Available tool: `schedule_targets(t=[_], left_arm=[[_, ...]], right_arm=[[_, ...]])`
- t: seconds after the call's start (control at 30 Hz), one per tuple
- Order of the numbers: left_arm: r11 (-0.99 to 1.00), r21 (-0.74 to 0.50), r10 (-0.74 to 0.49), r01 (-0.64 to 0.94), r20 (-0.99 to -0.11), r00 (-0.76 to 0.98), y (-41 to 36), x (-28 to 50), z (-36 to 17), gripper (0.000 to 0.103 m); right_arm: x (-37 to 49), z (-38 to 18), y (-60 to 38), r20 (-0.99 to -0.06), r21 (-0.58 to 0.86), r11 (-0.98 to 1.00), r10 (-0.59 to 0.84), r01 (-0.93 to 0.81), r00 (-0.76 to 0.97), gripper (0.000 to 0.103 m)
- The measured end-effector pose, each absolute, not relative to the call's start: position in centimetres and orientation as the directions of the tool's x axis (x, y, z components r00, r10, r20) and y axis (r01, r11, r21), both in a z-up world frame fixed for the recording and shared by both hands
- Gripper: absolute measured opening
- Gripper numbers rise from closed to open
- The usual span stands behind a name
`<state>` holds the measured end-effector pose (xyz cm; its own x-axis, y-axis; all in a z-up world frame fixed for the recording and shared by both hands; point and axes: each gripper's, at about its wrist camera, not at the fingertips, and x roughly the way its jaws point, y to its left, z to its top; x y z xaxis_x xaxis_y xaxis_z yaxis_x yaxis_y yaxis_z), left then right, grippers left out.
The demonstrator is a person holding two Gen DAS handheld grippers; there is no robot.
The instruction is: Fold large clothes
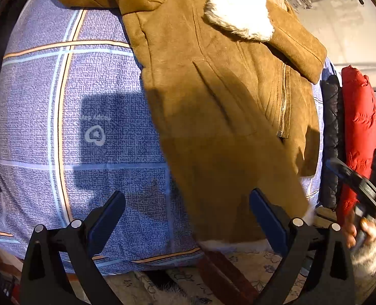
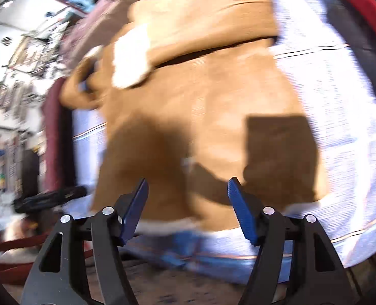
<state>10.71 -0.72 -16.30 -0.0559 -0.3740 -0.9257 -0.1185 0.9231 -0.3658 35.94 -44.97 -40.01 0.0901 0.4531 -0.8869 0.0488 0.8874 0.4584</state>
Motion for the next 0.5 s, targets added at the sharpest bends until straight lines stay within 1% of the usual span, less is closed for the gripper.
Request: schedule_targets(t=[0.07, 0.1, 0.2, 0.27, 0.3, 0.33, 0.37, 0.4, 0.43, 0.47, 0.5], left_arm=[[0.914, -0.382, -0.39, -0.138, -0.92, -0.038, -0.4, 10.9, -16.1, 0.096], [0.913, -0.381, -0.388, -0.143, -0.921, -0.022, -0.2, 11.2, -15.9, 0.096], [0.944, -0.312, -0.316, -0.105, -0.948, -0.029, -0.6, 11.7, -16.2, 0.096], [0.957, -0.285, -0.289, -0.056, -0.955, -0.072, -2.0, 11.8, -17.6, 0.096], [0.968, -0.251, -0.252, -0.019, -0.963, -0.093, -2.8, 11.8, -18.5, 0.096], [0.981, -0.19, -0.184, 0.042, -0.977, -0.107, -3.9, 11.5, -19.6, 0.096], [0.987, -0.127, -0.114, 0.099, -0.986, -0.124, -4.8, 11.2, -20.8, 0.097], [0.986, -0.062, -0.038, 0.155, -0.988, -0.152, -5.7, 10.8, -22.2, 0.096], [0.982, -0.027, 0.007, 0.186, -0.983, -0.183, -6.3, 10.4, -23.4, 0.096], [0.98, -0.025, 0.018, 0.196, -0.977, -0.211, -6.7, 9.9, -24.4, 0.096], [0.982, -0.054, -0.008, 0.183, -0.971, -0.24, -6.9, 9.4, -25.2, 0.096]], right_arm=[[36.6, -41.1, -47.1, -0.938, 0.341, 0.937, 0.333, 0.08, 0.1, 0.065], [37.0, -41.5, -48.0, -0.947, 0.313, 0.945, 0.304, 0.096, 0.105, 0.065], [37.8, -43.0, -50.2, -0.956, 0.29, 0.946, 0.279, 0.148, 0.09, 0.065], [38.3, -43.8, -50.7, -0.959, 0.281, 0.948, 0.27, 0.152, 0.089, 0.065], [38.6, -44.3, -50.8, -0.962, 0.27, 0.951, 0.26, 0.152, 0.084, 0.065], [39.0, -44.8, -51.3, -0.963, 0.267, 0.952, 0.258, 0.149, 0.077, 0.066], [39.2, -45.2, -51.4, -0.962, 0.272, 0.952, 0.266, 0.142, 0.065, 0.067], [39.4, -46.0, -51.3, -0.96, 0.28, 0.951, 0.276, 0.134, 0.045, 0.072], [39.5, -46.8, -51.3, -0.961, 0.278, 0.952, 0.277, 0.127, 0.025, 0.072], [39.5, -47.7, -51.3, -0.965, 0.262, 0.958, 0.263, 0.121, 0.005, 0.072], [39.4, -48.4, -51.3, -0.969, 0.243, 0.964, 0.246, 0.109, -0.016, 0.072]])
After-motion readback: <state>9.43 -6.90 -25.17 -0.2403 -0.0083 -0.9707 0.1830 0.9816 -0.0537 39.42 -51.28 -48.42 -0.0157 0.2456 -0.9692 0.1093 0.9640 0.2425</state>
